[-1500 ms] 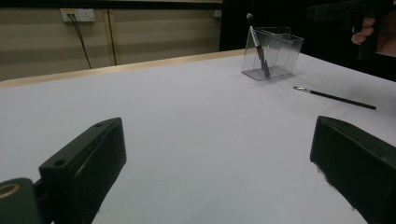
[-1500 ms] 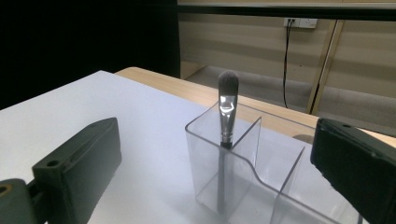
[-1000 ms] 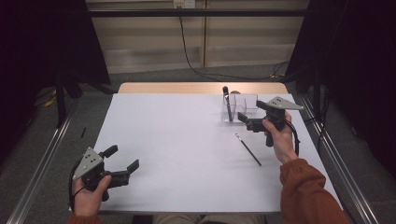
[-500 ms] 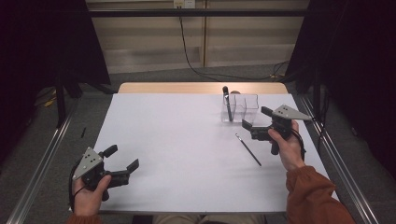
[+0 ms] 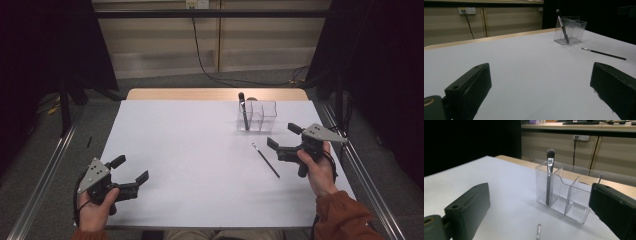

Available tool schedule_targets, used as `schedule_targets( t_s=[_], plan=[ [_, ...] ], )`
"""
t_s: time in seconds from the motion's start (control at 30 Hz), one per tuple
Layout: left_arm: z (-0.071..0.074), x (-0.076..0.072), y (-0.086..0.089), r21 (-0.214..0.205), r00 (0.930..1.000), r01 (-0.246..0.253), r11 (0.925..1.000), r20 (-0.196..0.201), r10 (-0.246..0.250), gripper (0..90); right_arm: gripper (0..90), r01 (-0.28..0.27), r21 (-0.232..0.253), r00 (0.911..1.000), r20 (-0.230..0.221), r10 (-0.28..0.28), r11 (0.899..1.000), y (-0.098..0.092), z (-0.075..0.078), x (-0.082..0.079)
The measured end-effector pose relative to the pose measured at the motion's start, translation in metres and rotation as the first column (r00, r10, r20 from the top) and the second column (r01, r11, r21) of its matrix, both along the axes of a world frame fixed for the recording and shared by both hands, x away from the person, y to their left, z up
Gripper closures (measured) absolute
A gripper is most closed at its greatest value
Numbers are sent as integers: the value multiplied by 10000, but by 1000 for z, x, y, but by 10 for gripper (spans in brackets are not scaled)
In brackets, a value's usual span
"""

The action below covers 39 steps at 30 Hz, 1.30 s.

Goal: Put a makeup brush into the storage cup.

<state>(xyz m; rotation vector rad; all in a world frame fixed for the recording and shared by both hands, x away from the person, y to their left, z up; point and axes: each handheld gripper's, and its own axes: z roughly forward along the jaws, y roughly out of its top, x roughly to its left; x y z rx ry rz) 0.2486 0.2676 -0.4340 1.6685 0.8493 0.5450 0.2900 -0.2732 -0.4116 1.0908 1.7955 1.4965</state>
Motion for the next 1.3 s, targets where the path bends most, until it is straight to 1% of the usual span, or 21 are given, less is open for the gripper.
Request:
schedule_targets(
  t_s=[0.07, 0.17, 0.23, 0.33, 0.4, 0.47, 0.57, 0.67, 0.7, 0.73, 0.77, 0.83, 0.9, 0.97, 1.03, 1.1, 1.13, 1.2, 1.3],
  plan=[
    [0, 0, 0, 15, 10000, 1, 10000, -32, -1, 36, 28, 50, -4, 10000, 59, -50, 10000, -1, -1, -7],
    [0, -1, 0, 6, 10000, 8, 10000, -27, -8, 36, 30, 69, -85, 10000, -21, -69, 9999, -3, -6, -15],
    [0, -1, -1, 23, 10000, 3, 10000, -12, -3, 36, 30, 77, -77, 9999, -71, -77, 9999, -4, -9, -19],
    [0, -2, -1, 29, 10000, 6, 10000, -20, -6, 36, 34, 142, -239, 9998, -120, -145, 9996, -5, -12, -22],
    [0, -2, 0, -53, 10000, -60, 10000, -13, 60, 36, 34, 162, -218, 9998, -110, -165, 9996, -7, -13, -26],
    [0, -2, 1, -54, 10000, -43, 10000, -8, 43, 36, 34, 264, -116, 9995, -142, -266, 9996, -10, -15, -31],
    [0, -2, 2, -21, 10000, -58, 10000, -19, 58, 36, 33, 369, -147, 9991, -215, -372, 9992, -15, -18, -38],
    [0, -4, 1, -73, 10000, -71, 9999, -16, 71, 36, 34, 635, 45, 9978, -208, -634, 9980, -20, -20, -44],
    [0, -5, 1, -76, 10000, -60, 10000, -12, 60, 36, 34, 684, 26, 9975, -203, -683, 9977, -22, -20, -46],
    [1, -5, 2, -23, 10000, -58, 10000, 27, 58, 36, 33, 776, 92, 9967, -224, -774, 9969, -23, -21, -48],
    [1, -6, 2, -38, 10000, -69, 10000, 44, 70, 36, 29, 783, 188, 9968, -195, -779, 9968, -24, -21, -51],
    [1, -6, 3, -56, 10000, -64, 10000, 49, 64, 36, 27, 819, 121, 9965, -187, -817, 9966, -26, -22, -56],
    [0, -6, 3, -78, 9999, -125, 9999, 0, 125, 36, 27, 824, 180, 9963, -245, -819, 9964, -27, -24, -58],
    [0, -7, 2, -66, 10000, -92, 9999, 6, 92, 36, 25, 733, 77, 9970, -267, -730, 9973, -27, -25, -59],
    [0, -7, 2, -66, 10000, -50, 10000, -4, 50, 36, 22, 651, 298, 9974, -342, -641, 9974, -29, -24, -58],
    [0, -7, 1, -109, 10000, -66, 9999, -33, 65, 36, 22, 687, 283, 9973, -286, -679, 9972, -29, -24, -59],
    [0, -7, 1, -44, 10000, -43, 10000, -18, 43, 36, 21, 689, 360, 9972, -305, -679, 9970, -29, -24, -58],
    [0, -7, 1, -44, 10000, -56, 10000, -3, 56, 36, 21, 640, 264, 9975, -300, -632, 9976, -29, -24, -58],
    [-1, -7, 3, -54, 10000, -57, 10000, -43, 57, 36, 17, 560, 307, 9981, -256, -553, 9980, -29, -23, -57]
  ],
)
